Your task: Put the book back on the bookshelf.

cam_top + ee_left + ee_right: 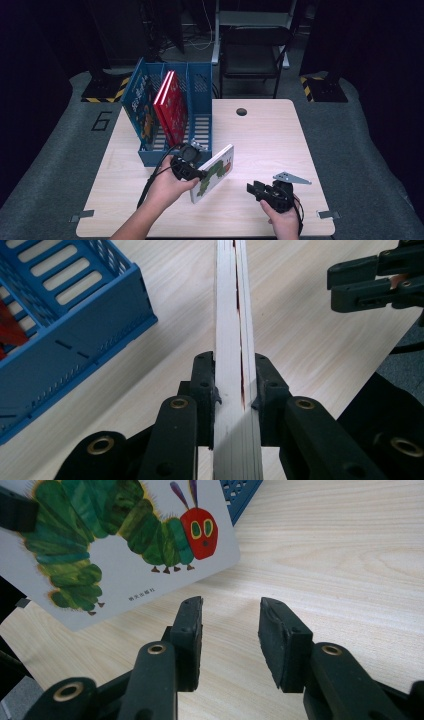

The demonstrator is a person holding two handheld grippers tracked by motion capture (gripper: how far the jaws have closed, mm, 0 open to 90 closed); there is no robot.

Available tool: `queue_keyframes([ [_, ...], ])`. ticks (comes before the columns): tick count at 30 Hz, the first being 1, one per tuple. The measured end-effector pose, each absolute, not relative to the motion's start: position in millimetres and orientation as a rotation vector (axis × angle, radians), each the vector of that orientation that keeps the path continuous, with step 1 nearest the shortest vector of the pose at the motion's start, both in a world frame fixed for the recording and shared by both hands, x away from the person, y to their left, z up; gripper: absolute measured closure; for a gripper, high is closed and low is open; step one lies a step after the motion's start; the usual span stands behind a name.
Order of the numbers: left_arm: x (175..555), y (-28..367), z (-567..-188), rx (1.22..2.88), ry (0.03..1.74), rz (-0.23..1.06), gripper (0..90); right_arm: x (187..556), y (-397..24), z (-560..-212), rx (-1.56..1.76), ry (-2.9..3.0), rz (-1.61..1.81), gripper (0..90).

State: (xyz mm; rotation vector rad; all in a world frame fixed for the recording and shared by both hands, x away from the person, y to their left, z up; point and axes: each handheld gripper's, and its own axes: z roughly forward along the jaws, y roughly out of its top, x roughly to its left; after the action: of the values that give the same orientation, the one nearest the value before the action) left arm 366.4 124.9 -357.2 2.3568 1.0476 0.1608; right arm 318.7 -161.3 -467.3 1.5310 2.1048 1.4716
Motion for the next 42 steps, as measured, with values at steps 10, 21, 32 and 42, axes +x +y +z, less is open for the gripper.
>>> queue_keyframes([
  [10,373,120,-338,2.346,1.041,0.172,75.5,319,-162,-469,1.548,2.105,1.462,61.5],
  [21,382,119,-324,2.339,1.044,0.175,75.5,319,-163,-470,1.552,2.105,1.462,61.5],
  [32,392,121,-311,2.321,1.076,0.202,75.5,319,-162,-471,1.553,2.109,1.459,61.5],
  [42,404,128,-297,2.284,1.118,0.233,75.5,320,-164,-472,1.549,2.107,1.460,61.5],
])
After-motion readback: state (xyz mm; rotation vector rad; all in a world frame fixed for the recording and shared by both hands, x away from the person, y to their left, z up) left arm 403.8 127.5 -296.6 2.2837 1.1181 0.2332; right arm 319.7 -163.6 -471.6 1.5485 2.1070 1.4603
